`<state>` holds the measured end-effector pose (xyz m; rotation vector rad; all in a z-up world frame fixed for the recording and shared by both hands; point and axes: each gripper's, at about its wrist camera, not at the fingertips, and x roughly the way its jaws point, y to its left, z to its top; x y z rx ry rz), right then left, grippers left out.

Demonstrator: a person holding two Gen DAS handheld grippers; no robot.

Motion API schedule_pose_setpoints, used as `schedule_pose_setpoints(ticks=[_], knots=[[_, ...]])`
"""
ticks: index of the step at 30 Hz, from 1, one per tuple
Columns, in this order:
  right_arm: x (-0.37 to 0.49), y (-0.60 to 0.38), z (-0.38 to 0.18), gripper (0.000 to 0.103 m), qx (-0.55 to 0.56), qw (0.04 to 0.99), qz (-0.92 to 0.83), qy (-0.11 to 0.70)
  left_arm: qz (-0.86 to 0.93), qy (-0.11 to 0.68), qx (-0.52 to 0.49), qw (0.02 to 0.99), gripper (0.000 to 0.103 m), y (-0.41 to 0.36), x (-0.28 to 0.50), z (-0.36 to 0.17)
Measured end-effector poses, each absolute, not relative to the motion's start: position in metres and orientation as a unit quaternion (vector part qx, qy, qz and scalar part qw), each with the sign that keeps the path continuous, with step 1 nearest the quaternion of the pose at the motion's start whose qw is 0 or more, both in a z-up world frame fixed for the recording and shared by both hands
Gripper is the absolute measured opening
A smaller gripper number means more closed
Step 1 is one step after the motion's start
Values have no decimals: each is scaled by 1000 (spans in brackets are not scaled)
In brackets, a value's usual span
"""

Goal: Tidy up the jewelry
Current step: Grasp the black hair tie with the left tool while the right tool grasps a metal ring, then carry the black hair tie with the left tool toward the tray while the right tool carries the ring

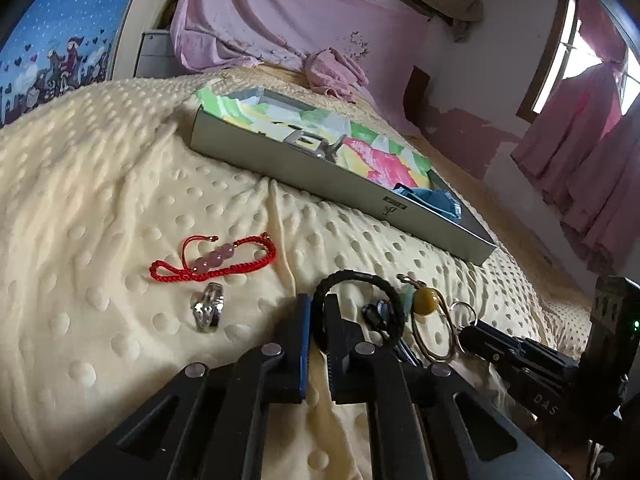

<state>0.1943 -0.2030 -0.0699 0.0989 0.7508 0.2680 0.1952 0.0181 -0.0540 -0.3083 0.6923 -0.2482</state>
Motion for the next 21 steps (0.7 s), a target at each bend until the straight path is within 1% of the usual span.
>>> schedule_pose_setpoints(ticks=[3,5,10,16,21], knots=[[193,-201,-70,10,45,921,133,364,-125,319,-137,929,6,14,188,-48],[191,-200,-69,6,42,922,134,360,-125,306,-132,935,6,13,183,-44],[185,-204,-66,2,49,927,139,345,-129,283,-128,942,6,12,175,-37],[184,-206,-64,1,54,929,143,338,-131,280,-125,943,6,12,175,-35],[186,-204,-67,1,54,925,142,348,-130,286,-131,940,6,14,178,-38]])
